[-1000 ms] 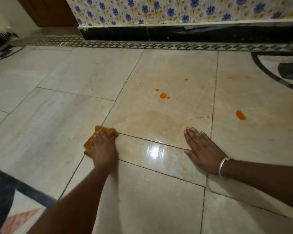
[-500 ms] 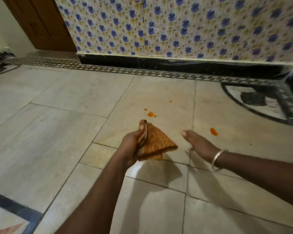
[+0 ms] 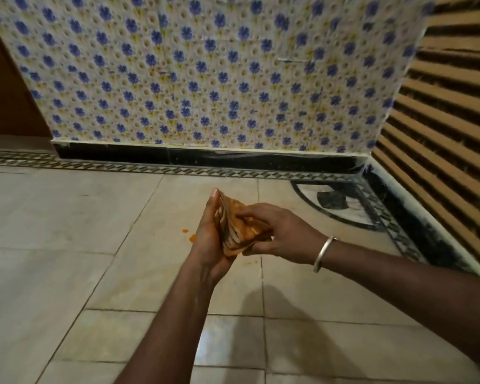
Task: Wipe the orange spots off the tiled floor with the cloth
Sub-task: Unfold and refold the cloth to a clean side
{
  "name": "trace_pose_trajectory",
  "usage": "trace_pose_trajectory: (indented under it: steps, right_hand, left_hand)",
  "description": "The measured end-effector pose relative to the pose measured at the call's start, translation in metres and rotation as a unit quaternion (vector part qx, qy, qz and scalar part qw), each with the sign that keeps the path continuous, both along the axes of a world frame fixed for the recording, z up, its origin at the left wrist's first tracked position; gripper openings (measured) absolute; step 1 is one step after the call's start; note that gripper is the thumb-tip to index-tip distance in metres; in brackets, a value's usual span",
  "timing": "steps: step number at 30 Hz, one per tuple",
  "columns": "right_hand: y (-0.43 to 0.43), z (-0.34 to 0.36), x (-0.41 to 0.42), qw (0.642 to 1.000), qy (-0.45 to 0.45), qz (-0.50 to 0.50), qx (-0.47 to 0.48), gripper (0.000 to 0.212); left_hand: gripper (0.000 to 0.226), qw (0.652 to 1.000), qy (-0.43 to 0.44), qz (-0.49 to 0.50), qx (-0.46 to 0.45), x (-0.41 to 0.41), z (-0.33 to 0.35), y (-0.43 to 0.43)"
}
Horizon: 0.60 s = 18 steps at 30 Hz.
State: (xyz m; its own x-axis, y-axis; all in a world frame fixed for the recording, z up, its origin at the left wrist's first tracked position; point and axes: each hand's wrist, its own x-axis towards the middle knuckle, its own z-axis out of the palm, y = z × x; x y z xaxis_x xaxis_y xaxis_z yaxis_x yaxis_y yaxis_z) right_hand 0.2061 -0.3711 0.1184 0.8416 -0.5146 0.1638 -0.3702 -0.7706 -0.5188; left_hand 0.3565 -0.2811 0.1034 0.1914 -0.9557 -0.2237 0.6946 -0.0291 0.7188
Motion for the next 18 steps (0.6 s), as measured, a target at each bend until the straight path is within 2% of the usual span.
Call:
trace_pose_trajectory:
  steps: [4, 8, 10, 13, 15, 18]
  right_hand:
    - [-0.011, 0.010, -0.012, 0.995, 0.077, 0.042, 0.053, 0.084]
    - [-0.016, 0.002, -0.011, 0.991, 0.114, 0.064, 0.004, 0.078]
    - [-0.014, -0.001, -0.004, 0.992, 0.103, 0.064, -0.025, 0.066]
    - [-0.012, 0.003, 0.008, 0.997, 0.067, 0.048, -0.009, 0.037]
    - [-0.013, 0.011, 0.013, 0.999, 0.031, 0.023, 0.010, 0.027]
    - [-0.018, 0.026, 0.018, 1.000, -0.023, -0.011, 0.015, 0.019]
  left_hand:
    - [0.079, 1.000, -0.013, -0.010, 0.013, 0.005, -0.008, 0.002]
    - [0.078, 0.999, -0.022, 0.005, 0.027, 0.017, -0.017, 0.010]
    - [0.077, 0.999, -0.028, 0.006, 0.033, 0.022, -0.020, 0.013]
    - [0.078, 0.997, -0.058, 0.022, 0.046, 0.032, -0.033, 0.015]
    - [0.083, 0.991, -0.106, 0.009, 0.079, 0.037, -0.042, 0.018]
    - [0.091, 0.954, -0.257, 0.010, 0.151, 0.038, -0.056, 0.025]
